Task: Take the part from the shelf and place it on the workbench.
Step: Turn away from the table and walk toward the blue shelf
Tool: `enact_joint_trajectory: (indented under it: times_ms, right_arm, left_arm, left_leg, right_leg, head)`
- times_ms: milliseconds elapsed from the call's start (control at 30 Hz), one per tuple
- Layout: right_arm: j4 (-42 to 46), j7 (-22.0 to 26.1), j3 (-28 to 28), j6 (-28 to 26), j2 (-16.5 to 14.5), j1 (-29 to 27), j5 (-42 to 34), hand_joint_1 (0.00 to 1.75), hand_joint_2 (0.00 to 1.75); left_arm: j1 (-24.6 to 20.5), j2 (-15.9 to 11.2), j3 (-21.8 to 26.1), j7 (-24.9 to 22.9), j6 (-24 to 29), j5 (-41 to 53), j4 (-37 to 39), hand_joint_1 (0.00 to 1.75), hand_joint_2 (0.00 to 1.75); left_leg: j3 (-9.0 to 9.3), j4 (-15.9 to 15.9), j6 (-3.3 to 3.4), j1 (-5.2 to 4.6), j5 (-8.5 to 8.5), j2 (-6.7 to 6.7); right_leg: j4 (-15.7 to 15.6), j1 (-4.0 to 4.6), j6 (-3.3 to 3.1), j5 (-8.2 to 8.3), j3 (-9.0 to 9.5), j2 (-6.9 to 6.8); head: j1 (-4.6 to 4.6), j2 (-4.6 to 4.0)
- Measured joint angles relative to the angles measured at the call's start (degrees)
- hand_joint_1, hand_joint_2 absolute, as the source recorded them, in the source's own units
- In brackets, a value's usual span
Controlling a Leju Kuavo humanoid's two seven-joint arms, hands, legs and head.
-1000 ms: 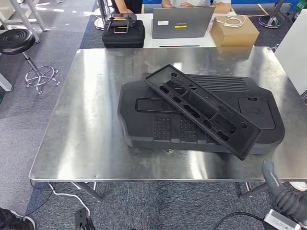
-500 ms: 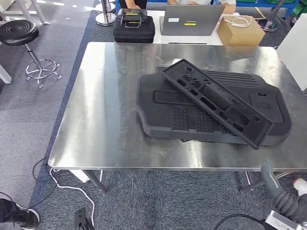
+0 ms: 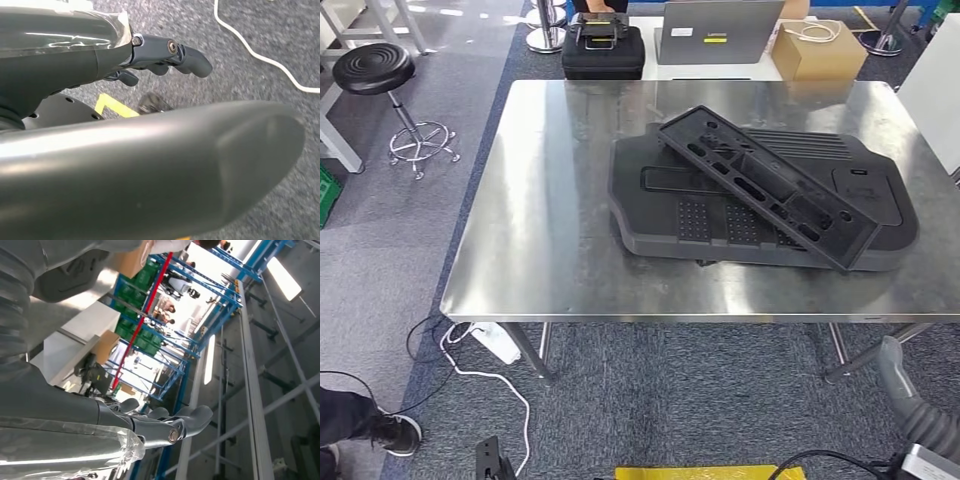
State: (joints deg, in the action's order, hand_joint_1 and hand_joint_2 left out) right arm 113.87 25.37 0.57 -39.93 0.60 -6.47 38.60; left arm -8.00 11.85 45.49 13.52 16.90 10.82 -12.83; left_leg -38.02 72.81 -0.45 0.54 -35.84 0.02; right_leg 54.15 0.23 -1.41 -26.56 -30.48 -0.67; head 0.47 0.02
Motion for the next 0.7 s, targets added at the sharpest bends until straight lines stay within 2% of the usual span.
enact_joint_trajectory:
  times_ms: [33,67,100,133,167,233,267,300,333,367,433,467,500,533,567,600,633,667,700]
  right_arm:
    - [-0.1,-0.1,0.1,0.0,0.0,0.0,-0.1,0.00,1.75]
    - [-0.3,-0.3,0.2,0.0,0.1,0.0,-0.3,0.00,1.75]
    - [-0.4,-0.5,0.3,0.0,0.1,-0.1,-0.6,0.00,1.75]
    - [-0.5,-0.7,0.5,0.0,0.2,-0.1,-0.9,0.00,1.75]
    - [-0.5,-1.0,0.7,0.0,0.3,-0.1,-1.3,0.00,1.75]
    - [-0.8,-1.5,1.1,0.3,0.6,-0.2,-2.4,0.00,1.75]
    - [-1.0,-1.7,1.3,0.4,0.8,-0.3,-3.1,0.00,1.75]
    - [-1.3,-1.9,1.5,0.7,0.9,-0.4,-3.8,0.00,1.75]
    - [-1.6,-2.1,1.7,0.9,1.1,-0.5,-4.6,0.00,1.75]
    - [-1.8,-2.2,2.0,1.2,1.3,-0.5,-5.2,0.00,1.75]
    - [-2.3,-2.3,2.4,1.5,1.7,-0.6,-6.0,0.00,0.87]
    - [-2.5,-2.3,2.6,1.5,1.8,-0.7,-6.1,0.00,0.44]
    - [-2.7,-2.3,2.7,1.6,1.9,-0.7,-6.3,0.00,0.00]
    - [-2.9,-2.3,2.8,1.7,1.9,-0.8,-6.5,0.00,0.00]
    - [-3.1,-2.3,2.9,1.8,2.0,-0.8,-6.8,0.00,0.00]
    - [-3.2,-2.3,3.0,2.0,2.0,-0.8,-7.2,0.00,0.00]
    - [-3.3,-2.3,3.1,2.4,2.1,-0.7,-7.8,0.00,0.00]
    - [-3.5,-2.4,3.4,2.8,2.3,-0.6,-8.6,0.00,0.00]
    - [-3.8,-2.4,3.8,3.3,2.4,-0.4,-9.6,0.00,0.00]
  left_arm:
    - [0.0,0.0,0.0,0.0,0.0,0.0,0.0,0.00,0.00]
    - [0.0,0.0,0.0,0.0,0.0,0.0,0.0,0.00,0.00]
    - [0.0,-0.1,0.0,0.0,0.0,0.0,0.0,0.00,0.00]
    - [-0.1,0.0,0.0,0.1,0.0,0.0,0.0,0.00,0.00]
    - [-0.1,0.0,0.0,0.1,0.0,0.0,0.0,0.00,0.00]
    - [-0.1,0.0,0.1,0.2,-0.1,0.0,0.0,0.00,0.00]
    - [0.1,0.0,0.1,0.3,-0.1,0.0,0.0,0.00,0.00]
    - [0.2,0.0,0.1,0.3,-0.1,0.0,0.0,0.00,0.00]
    - [0.3,0.0,0.1,0.2,-0.1,0.0,0.0,0.00,0.00]
    - [0.3,0.0,0.1,0.2,0.0,0.0,0.0,0.00,0.00]
    - [0.2,0.0,0.1,0.3,0.0,0.0,0.0,0.00,0.00]
    - [0.2,0.0,0.1,0.3,0.0,0.0,0.0,0.00,0.00]
    - [0.2,0.0,0.1,0.3,0.0,0.0,0.0,0.00,0.00]
    - [0.2,0.0,0.2,0.3,0.0,0.0,0.0,0.00,0.00]
    - [0.2,0.0,0.2,0.3,0.0,0.0,0.0,0.00,0.00]
    - [0.2,0.0,0.2,0.4,0.0,0.0,0.0,0.00,0.00]
    - [0.2,0.0,0.2,0.4,0.0,0.0,0.0,0.00,0.00]
    - [0.2,0.0,0.2,0.4,0.0,0.0,0.0,0.00,0.00]
    - [0.2,0.0,0.2,0.4,0.0,0.0,0.0,0.00,0.00]
  left_leg:
    - [1.10,-0.3,-0.38,0.29,1.39,0.01]
    - [3.02,-2.4,-0.79,0.60,3.19,0.02]
    - [5.51,-6.0,-1.26,0.93,4.42,0.02]
    - [7.89,-9.7,-1.47,1.03,4.63,0.00]
    - [9.48,-12.6,-1.39,1.05,4.25,-0.02]
    - [10.33,-14.6,-0.55,0.68,3.40,-0.08]
    - [9.87,-14.5,0.08,0.63,3.64,-0.04]
    - [9.51,-14.4,0.67,0.59,4.03,0.07]
    - [9.02,-14.4,1.31,0.58,4.53,0.19]
    - [8.43,-14.4,1.91,0.56,5.10,0.31]
    - [7.19,-14.4,2.63,0.22,6.20,0.42]
    - [6.54,-14.3,2.80,-0.03,6.72,0.45]
    - [5.89,-14.3,2.92,-0.28,7.23,0.47]
    - [5.23,-14.3,3.02,-0.55,7.75,0.48]
    - [4.60,-14.3,3.07,-0.79,8.22,0.47]
    - [4.05,-14.3,3.10,-0.94,8.67,0.43]
    - [3.61,-14.3,3.05,-1.12,9.05,0.39]
    - [3.28,-14.3,2.89,-1.19,9.44,0.37]
    - [3.05,-14.3,2.65,-1.14,9.85,0.37]
  right_leg:
    - [0.6,-0.24,0.30,0.36,-1.06,-0.04]
    - [1.3,-0.55,0.65,0.64,-2.19,-0.06]
    - [2.2,-0.82,1.03,0.86,-3.38,-0.07]
    - [3.1,-0.98,1.41,0.98,-4.43,-0.07]
    - [3.9,-1.05,1.85,1.19,-5.28,-0.05]
    - [4.7,-1.07,2.72,1.90,-6.25,-0.03]
    - [4.7,-1.14,3.11,2.32,-6.38,0.02]
    - [4.9,-1.27,3.41,2.02,-6.61,0.08]
    - [5.9,-1.38,3.67,0.64,-6.99,0.15]
    - [8.0,-1.46,3.87,-1.72,-7.60,0.22]
    - [14.9,-1.50,4.09,-7.52,-9.19,0.26]
    - [18.4,-1.48,4.10,-9.22,-9.65,0.26]
    - [20.5,-1.45,4.01,-9.63,-9.46,0.27]
    - [20.6,-1.37,3.80,-8.86,-8.37,0.29]
    - [18.7,-1.23,3.44,-7.39,-6.35,0.34]
    - [15.0,-0.96,2.88,-5.95,-3.48,0.42]
    - [10.4,-0.55,2.17,-5.20,-0.26,0.51]
    - [6.0,-0.21,1.62,-5.14,2.54,0.58]
    - [2.9,0.14,1.24,-5.39,4.44,0.64]
  head:
    - [-0.01,0.00]
    - [-0.02,0.00]
    - [-0.08,0.00]
    - [-0.27,0.00]
    - [-0.44,0.00]
    - [-0.72,0.00]
    - [-0.69,0.00]
    - [-0.68,0.00]
    - [-0.63,0.00]
    - [-0.58,0.00]
    - [-0.49,0.00]
    - [-0.49,0.00]
    - [-0.50,0.00]
    - [-0.54,0.00]
    - [-0.58,0.00]
    - [-0.61,0.00]
    - [-0.65,0.00]
    - [-0.67,0.00]
    - [-0.69,0.00]
